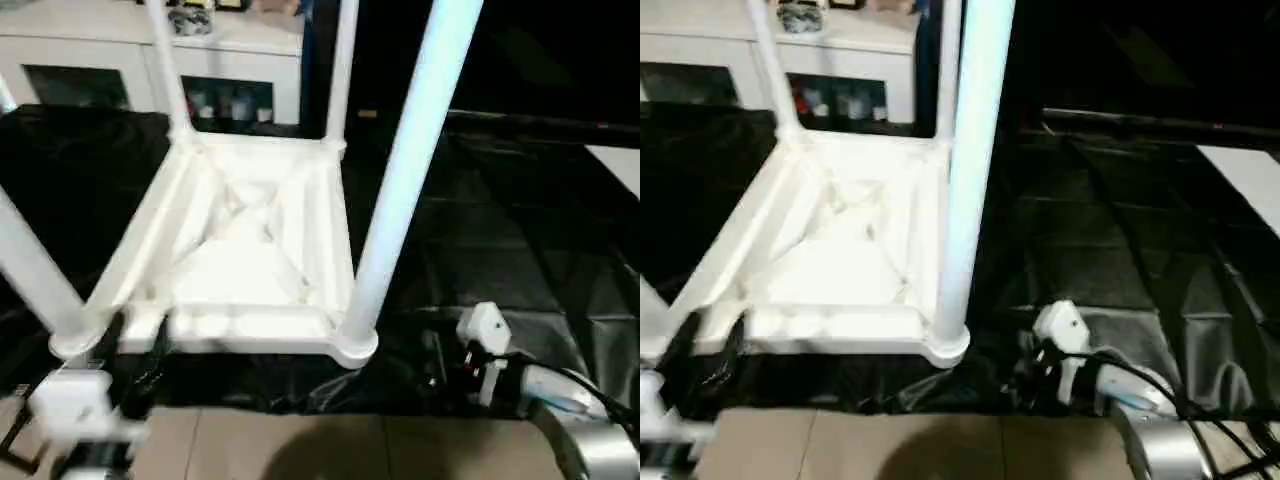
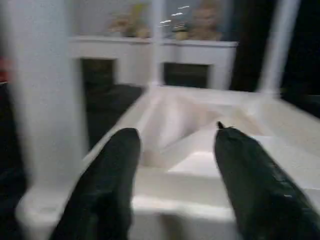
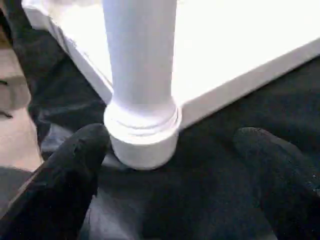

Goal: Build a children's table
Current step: Rotate leg to tighten

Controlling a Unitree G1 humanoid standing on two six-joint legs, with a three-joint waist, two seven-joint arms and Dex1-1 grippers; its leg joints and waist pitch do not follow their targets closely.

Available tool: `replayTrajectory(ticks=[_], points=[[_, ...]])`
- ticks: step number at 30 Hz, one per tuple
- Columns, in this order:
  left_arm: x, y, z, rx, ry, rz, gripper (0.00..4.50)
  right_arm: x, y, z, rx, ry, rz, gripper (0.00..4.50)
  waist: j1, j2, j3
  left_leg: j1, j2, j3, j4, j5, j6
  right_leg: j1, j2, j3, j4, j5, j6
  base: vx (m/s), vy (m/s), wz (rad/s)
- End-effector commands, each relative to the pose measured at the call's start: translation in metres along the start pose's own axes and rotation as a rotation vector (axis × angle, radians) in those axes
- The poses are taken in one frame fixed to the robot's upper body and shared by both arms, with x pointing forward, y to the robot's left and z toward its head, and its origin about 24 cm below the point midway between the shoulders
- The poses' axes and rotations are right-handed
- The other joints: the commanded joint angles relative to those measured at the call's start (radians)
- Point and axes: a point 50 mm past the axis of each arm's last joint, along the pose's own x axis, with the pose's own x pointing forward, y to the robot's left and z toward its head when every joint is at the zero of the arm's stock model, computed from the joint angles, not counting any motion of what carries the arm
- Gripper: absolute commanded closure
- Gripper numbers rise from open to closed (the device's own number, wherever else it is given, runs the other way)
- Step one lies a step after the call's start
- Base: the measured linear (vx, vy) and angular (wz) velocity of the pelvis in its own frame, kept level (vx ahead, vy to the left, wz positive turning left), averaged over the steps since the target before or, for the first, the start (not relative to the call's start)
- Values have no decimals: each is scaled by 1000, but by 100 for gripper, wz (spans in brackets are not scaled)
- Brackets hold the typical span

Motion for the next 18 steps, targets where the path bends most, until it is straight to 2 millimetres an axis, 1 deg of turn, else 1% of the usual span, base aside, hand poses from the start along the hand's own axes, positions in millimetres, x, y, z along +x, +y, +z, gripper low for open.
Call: replayTrajectory(ticks=[1, 2, 3, 4, 5, 6, 7, 8, 10, 11, 12, 13, 14, 15, 16, 18], points=[[-1, 5, 3, 30, -30, 42, 127, 6, -1, 8, -18, -39, 11, 0, 4, 8, -26, -1, 45, -19, -96, -386, 14, 16, -75, 46, -99, -307, -104, 0, 0, 0], [-1, 6, 3, 36, -34, 58, 127, 10, 1, 9, -22, -50, 10, 0, 8, 16, -28, 2, 46, -18, -95, -368, 17, 14, -73, 48, -96, -276, -110, 0, 0, 0], [-1, 7, 3, 37, -35, 60, 116, 11, 1, 9, -22, -52, 10, 0, 8, 11, -28, 2, 47, -15, -93, -354, 20, 14, -72, 49, -97, -252, -113, 0, 0, 0], [-2, 10, 3, 38, -43, 84, 116, 16, 2, 11, -31, -69, 3, 0, 9, 14, -29, 1, 47, -14, -93, -333, 23, 16, -69, 48, -91, -204, -125, 0, 0, 0], [-1, 11, 3, 38, -44, 87, 100, 18, 2, 11, -36, -73, -6, 0, 9, 17, -31, 3, 47, -13, -91, -316, 27, 17, -70, 49, -86, -172, -133, 0, 0, 0], [0, 13, 3, 42, -51, 97, 100, 22, 2, 12, -48, -82, -27, 0, 10, 17, -32, 3, 48, -13, -91, -304, 29, 18, -69, 49, -85, -154, -136, 0, 0, 0], [0, 14, 3, 38, -53, 104, 100, 24, 2, 13, -48, -93, -40, 0, 10, 20, -33, 4, 48, -11, -89, -289, 29, 17, -67, 49, -82, -123, -144, 0, 0, 0], [1, 15, 2, 36, -54, 107, 79, 25, 2, 13, -48, -98, -46, 0, 9, 21, -31, 4, 47, -10, -90, -289, 29, 18, -66, 48, -80, -111, -150, 0, 0, 0], [6, 15, -1, 30, -48, 106, 62, 33, 3, 15, -8, -126, -43, 0, 9, 22, -29, 6, 47, -10, -93, -314, 26, 17, -67, 48, -81, -138, -149, 0, 0, 0], [8, 15, -2, 33, -46, 100, 55, 34, 3, 15, -11, -123, -40, 0, 8, 23, -26, 7, 46, -11, -96, -342, 19, 16, -68, 48, -85, -183, -143, 0, 0, 0], [10, 16, -3, 38, -45, 92, 55, 36, 4, 14, -18, -119, -37, 0, 8, 19, -26, 8, 47, -11, -96, -348, 16, 17, -69, 48, -86, -199, -139, 0, 0, 0], [10, 16, -3, 39, -44, 88, 44, 37, 4, 14, -21, -117, -35, 0, 8, 21, -25, 9, 46, -13, -97, -364, 9, 15, -69, 48, -88, -228, -134, 0, 0, 0], [15, 20, -8, 39, 3, 94, 32, 40, 3, 15, -18, -125, -34, 0, 8, 24, -26, 12, 45, -12, -97, -371, 0, 12, -69, 50, -87, -239, -132, 0, 0, 0], [18, 28, -8, 26, 10, 149, 24, 44, 3, 18, -33, -132, -42, 0, 8, 23, -25, 12, 45, -12, -97, -376, -5, 11, -69, 50, -88, -241, -131, 0, 0, 0], [18, 28, -8, 25, 10, 152, 16, 44, 3, 18, -34, -133, -42, 0, 8, 24, -26, 11, 45, -13, -97, -373, -8, 12, -70, 50, -87, -239, -132, 0, 0, 0], [22, 36, -10, 22, 24, 197, 8, 49, 0, 23, -23, -166, -62, 0, 9, 23, -28, 11, 46, -14, -97, -357, -7, 15, -69, 50, -83, -208, -138, 0, 0, 0]])
